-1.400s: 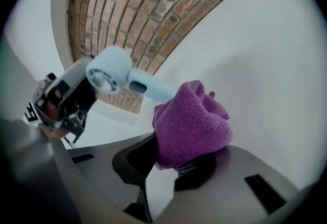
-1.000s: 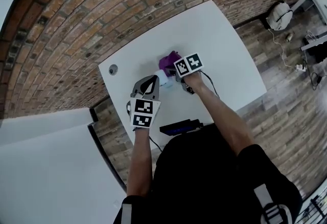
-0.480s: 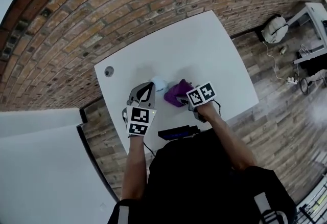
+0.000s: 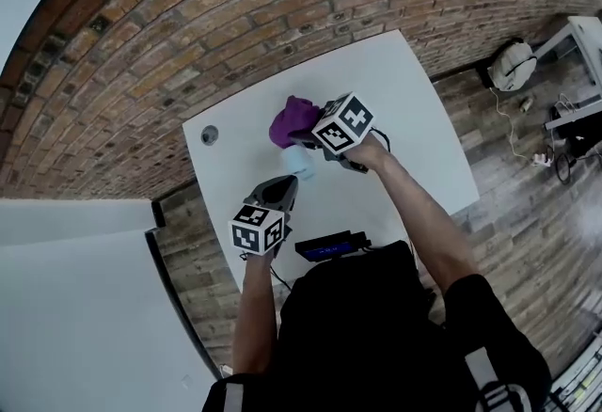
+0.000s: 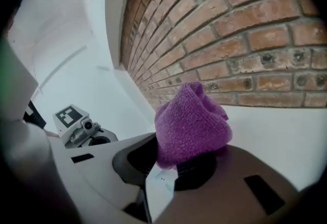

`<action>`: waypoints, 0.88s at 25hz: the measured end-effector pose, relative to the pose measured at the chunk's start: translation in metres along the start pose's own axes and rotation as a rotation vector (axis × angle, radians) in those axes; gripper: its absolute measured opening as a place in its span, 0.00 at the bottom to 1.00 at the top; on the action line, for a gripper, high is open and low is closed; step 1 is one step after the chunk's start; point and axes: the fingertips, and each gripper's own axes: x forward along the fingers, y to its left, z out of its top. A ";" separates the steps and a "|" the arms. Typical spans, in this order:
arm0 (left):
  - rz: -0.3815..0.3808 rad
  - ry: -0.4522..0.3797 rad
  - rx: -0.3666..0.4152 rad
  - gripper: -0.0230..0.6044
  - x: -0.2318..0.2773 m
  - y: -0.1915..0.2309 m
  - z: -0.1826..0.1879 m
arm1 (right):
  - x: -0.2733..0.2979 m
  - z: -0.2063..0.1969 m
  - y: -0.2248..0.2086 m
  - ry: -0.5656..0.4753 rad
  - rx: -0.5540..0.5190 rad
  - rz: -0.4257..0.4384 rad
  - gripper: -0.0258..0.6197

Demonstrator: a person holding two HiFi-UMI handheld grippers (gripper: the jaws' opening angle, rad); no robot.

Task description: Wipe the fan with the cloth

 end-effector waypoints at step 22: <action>0.151 0.171 0.461 0.04 -0.005 0.013 0.041 | -0.058 -0.013 0.042 -0.364 0.302 -0.063 0.15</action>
